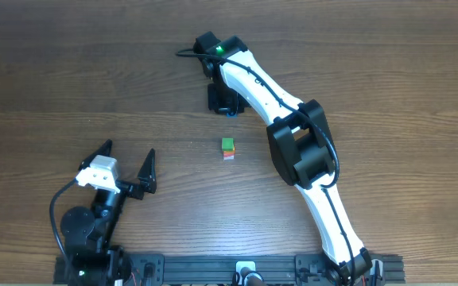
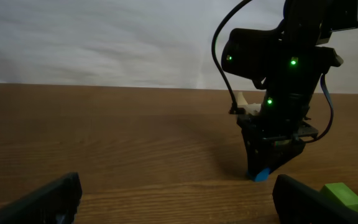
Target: Stack Cubes
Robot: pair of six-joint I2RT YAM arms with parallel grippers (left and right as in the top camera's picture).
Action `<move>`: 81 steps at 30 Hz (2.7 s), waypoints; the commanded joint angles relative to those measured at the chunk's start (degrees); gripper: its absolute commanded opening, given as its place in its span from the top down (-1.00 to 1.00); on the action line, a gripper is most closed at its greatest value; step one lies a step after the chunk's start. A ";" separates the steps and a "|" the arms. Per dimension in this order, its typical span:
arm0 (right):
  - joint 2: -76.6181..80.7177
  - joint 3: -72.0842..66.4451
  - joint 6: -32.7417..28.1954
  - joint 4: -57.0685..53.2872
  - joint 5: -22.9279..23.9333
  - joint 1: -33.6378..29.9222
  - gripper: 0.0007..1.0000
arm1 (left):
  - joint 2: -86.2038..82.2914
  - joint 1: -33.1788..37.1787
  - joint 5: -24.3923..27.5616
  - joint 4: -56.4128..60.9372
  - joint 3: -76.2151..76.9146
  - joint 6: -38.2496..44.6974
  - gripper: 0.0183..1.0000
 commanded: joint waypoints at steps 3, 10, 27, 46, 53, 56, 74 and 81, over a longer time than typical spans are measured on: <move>-7.91 1.60 0.39 -0.74 0.20 0.33 0.98 | -0.44 0.24 0.76 0.22 -0.46 0.66 -1.00; -17.31 1.60 0.57 -5.22 2.03 0.98 0.98 | -0.44 0.24 0.76 0.22 -0.46 0.66 -1.00; -35.08 -17.46 9.20 -9.44 5.49 9.09 0.98 | -0.44 0.24 0.76 0.22 -0.46 0.66 -1.00; -34.75 -25.38 12.46 -1.38 2.93 11.85 0.98 | -0.44 0.24 0.76 0.22 -0.46 0.66 -1.00; -31.34 -25.33 12.85 -0.11 1.44 11.85 0.98 | -0.44 0.24 0.76 0.22 -0.46 0.66 -1.00; -30.73 -25.31 12.85 0.13 1.42 11.82 0.98 | -0.44 0.24 0.76 0.22 -0.46 0.66 -1.00; -29.86 -25.33 12.85 0.02 1.42 11.78 0.98 | -0.44 0.24 0.76 0.22 -0.46 0.66 -1.00; -29.20 -25.33 12.87 0.07 1.42 11.78 0.98 | -0.44 0.24 0.76 0.22 -0.46 0.66 -1.00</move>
